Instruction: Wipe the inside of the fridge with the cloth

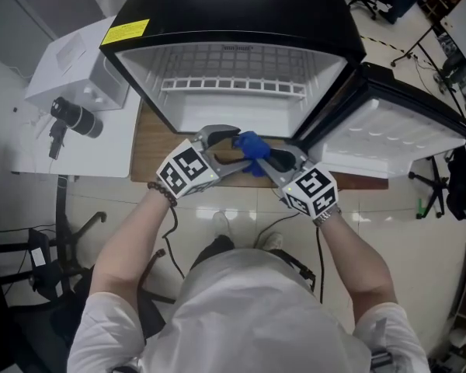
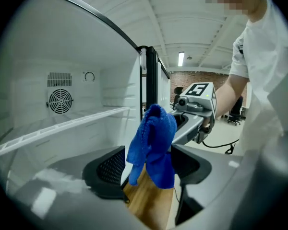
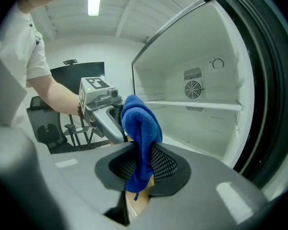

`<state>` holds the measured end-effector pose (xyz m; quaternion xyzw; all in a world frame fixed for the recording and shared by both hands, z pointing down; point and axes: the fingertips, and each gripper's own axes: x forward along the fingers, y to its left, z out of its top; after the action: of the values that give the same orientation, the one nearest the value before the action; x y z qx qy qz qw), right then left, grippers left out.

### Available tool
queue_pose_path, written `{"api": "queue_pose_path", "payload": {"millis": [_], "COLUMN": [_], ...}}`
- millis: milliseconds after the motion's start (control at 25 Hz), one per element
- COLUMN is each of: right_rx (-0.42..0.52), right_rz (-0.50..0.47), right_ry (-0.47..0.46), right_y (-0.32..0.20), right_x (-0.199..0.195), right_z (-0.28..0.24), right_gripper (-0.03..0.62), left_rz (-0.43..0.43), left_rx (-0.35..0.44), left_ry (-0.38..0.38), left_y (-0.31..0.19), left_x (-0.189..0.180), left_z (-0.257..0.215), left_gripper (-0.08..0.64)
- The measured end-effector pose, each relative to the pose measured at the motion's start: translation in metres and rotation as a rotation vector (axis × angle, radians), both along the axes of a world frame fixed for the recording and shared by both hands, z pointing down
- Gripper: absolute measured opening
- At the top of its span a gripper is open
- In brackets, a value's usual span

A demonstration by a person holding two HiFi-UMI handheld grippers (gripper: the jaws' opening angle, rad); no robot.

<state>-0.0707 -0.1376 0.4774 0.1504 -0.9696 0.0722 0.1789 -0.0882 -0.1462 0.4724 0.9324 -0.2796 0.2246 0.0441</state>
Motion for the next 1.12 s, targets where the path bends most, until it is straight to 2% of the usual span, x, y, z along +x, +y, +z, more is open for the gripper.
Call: {"api": "queue_pose_path", "payload": {"millis": [120, 320, 520, 560, 760, 920, 1120], "right_rx": [-0.02, -0.062, -0.095, -0.094, -0.065, -0.031, 0.008], "right_rz": [-0.081, -0.18, -0.225, -0.221, -0.138, -0.034, 0.117], "right_ry": [-0.003, -0.008, -0.004, 0.0, 0.021, 0.047, 0.075], "right_y": [0.01, 0.019, 0.021, 0.02, 0.009, -0.003, -0.021], "right_x": [0.003, 0.012, 0.019, 0.02, 0.024, 0.032, 0.052], "right_z": [-0.004, -0.011, -0.012, -0.012, -0.006, -0.001, 0.004], "right_gripper": [0.061, 0.061, 0.061, 0.061, 0.08, 0.135, 0.149], "left_rz": [0.072, 0.155, 0.146, 0.136, 0.04, -0.079, -0.192], "left_rx": [-0.031, -0.085, -0.062, -0.053, -0.016, 0.027, 0.062], "left_ry": [-0.002, 0.035, 0.024, 0.021, 0.022, 0.038, 0.043], "left_y": [0.01, 0.027, 0.024, 0.021, 0.008, -0.01, -0.032], "left_x": [0.014, 0.034, 0.04, 0.04, 0.04, 0.037, 0.039], "left_z": [-0.001, -0.007, -0.005, -0.004, 0.002, 0.009, 0.016], "left_gripper": [0.307, 0.224, 0.099, 0.092, 0.076, 0.074, 0.074]}}
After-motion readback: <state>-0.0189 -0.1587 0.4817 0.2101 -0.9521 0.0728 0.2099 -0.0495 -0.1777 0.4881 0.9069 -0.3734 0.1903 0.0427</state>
